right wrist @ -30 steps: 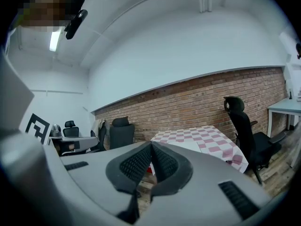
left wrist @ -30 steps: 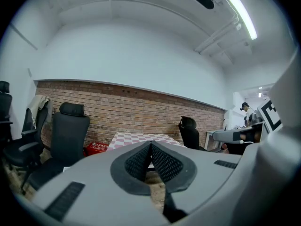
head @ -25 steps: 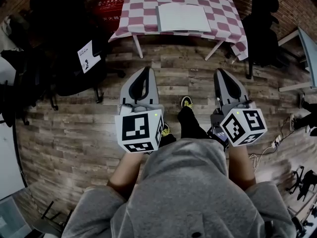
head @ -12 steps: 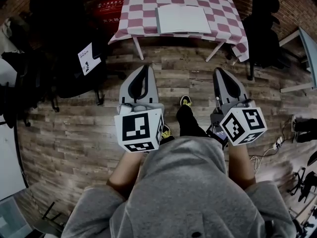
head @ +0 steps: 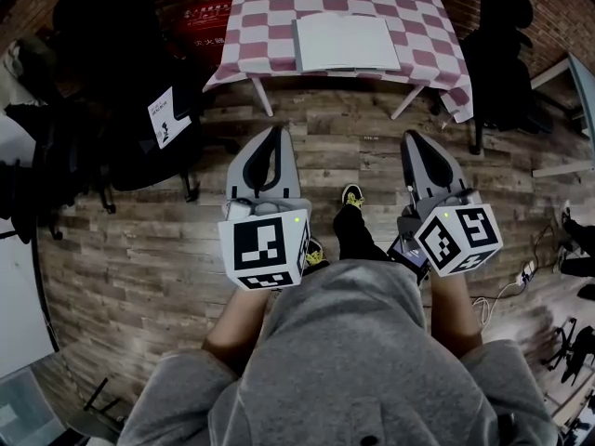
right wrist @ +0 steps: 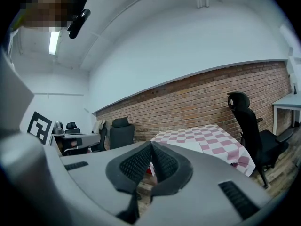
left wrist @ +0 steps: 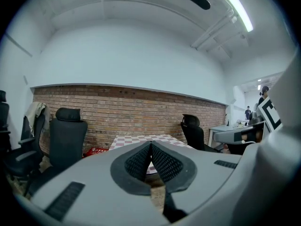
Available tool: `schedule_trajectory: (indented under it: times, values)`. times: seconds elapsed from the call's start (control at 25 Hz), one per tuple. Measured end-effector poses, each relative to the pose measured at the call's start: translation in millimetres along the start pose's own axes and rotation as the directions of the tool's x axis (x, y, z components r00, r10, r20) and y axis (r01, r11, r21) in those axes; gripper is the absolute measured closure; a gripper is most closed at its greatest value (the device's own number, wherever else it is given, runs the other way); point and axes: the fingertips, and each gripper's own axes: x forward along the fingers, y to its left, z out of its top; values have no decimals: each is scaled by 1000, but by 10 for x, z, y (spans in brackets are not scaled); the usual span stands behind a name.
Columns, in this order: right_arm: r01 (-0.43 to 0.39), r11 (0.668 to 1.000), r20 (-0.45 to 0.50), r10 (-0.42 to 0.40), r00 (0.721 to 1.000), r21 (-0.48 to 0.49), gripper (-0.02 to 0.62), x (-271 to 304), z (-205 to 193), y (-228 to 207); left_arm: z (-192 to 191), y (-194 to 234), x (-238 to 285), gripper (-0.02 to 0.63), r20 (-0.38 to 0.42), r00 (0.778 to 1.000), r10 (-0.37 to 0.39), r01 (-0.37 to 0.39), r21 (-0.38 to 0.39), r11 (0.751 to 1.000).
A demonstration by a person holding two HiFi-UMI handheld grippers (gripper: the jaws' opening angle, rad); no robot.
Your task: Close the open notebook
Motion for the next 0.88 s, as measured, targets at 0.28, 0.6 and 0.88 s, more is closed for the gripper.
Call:
schedule_trajectory:
  times: [0.28,0.6,0.88]
  values:
    - [-14,1000,-13,15,1000,28,569,315,72,-270,7,10,392,598,-32,999,4,-4,3,1000]
    - [-16,999,-27,18,999,43,569,742,170,-676,59,-41,997,597,-61,998,-3,3,7,1000]
    - [-19,996,-40,22,999,89,569,1069,236,-1064,71,-72,1492,598,-88,996,7,-7,3,1000]
